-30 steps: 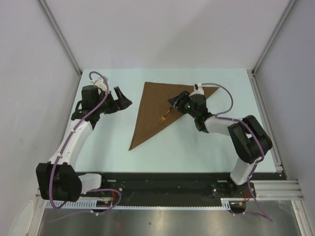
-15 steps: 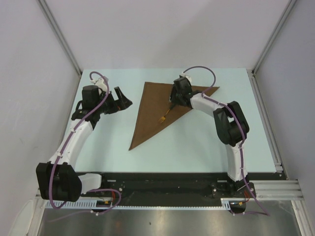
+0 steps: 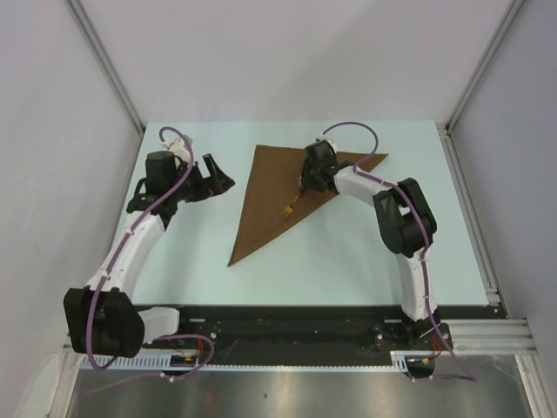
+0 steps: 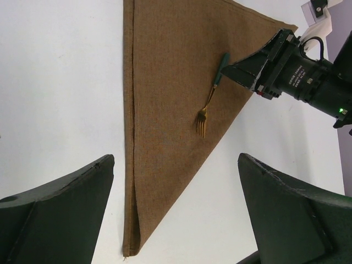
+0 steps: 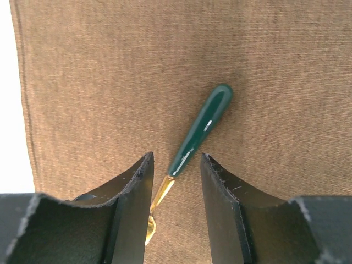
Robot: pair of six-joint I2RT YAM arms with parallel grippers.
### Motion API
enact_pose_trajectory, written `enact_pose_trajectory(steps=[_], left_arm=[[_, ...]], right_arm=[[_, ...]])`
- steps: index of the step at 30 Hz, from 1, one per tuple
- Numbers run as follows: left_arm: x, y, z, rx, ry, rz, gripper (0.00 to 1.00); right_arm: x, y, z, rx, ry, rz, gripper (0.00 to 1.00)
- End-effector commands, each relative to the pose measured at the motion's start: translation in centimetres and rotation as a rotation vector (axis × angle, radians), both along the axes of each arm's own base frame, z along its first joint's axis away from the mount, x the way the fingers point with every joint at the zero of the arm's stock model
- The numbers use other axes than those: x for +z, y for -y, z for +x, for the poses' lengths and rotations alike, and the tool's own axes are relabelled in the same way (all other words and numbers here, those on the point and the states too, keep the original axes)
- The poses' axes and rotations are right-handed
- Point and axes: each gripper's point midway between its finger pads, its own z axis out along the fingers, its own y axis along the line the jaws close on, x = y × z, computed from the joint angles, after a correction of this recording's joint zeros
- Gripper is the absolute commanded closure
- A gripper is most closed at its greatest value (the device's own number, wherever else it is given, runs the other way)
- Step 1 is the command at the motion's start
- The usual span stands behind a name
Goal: Fold the napkin, place the utensils inside, and roll it up
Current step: Place the utensil onto the napkin
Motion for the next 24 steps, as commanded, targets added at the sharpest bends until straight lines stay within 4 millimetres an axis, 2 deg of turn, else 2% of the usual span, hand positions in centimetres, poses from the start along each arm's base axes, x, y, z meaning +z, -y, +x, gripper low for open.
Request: enact_pose_trajectory(steps=[1,6,7,13,18,23,24], left_arm=[[1.0,0.5,-0.1,-0.029,0.037,-0.002,0.01],[1.0,0.6,-0.2,-0.031,0.037,-0.003,0.01],[0.9,0.5,-0.1,-0.029,0.036,-0.002,0.00],[0.7,0.5,-0.1,-0.028,0.030,0.001,0.00],[0.7,0.5,-0.1,-0.028,0.029,0.001,0.00],[0.7,0.5,-0.1,-0.030,0.030,-0.001,0.01],[0.8,0.6,-0.1,-0.031,0.032,-0.002,0.01]], right_arm=[[1.8,-1.5,1.3,-0.003,0.063,0.053,0.56],[1.4,-2.0,1.8,0.004,0.078,0.071,0.56],[0.6,-2.2,2.0,0.007,0.069,0.071,0.56],[-0.3,-2.2,2.6,0.010,0.066,0.080,0.57],[-1.1,-1.0,2.3,-0.001,0.045,0.052,0.57],[-1.8,0.6,0.7,-0.019,0.024,0.014,0.57],[-1.2,0.8,0.7,-0.027,0.036,0.014,0.57]])
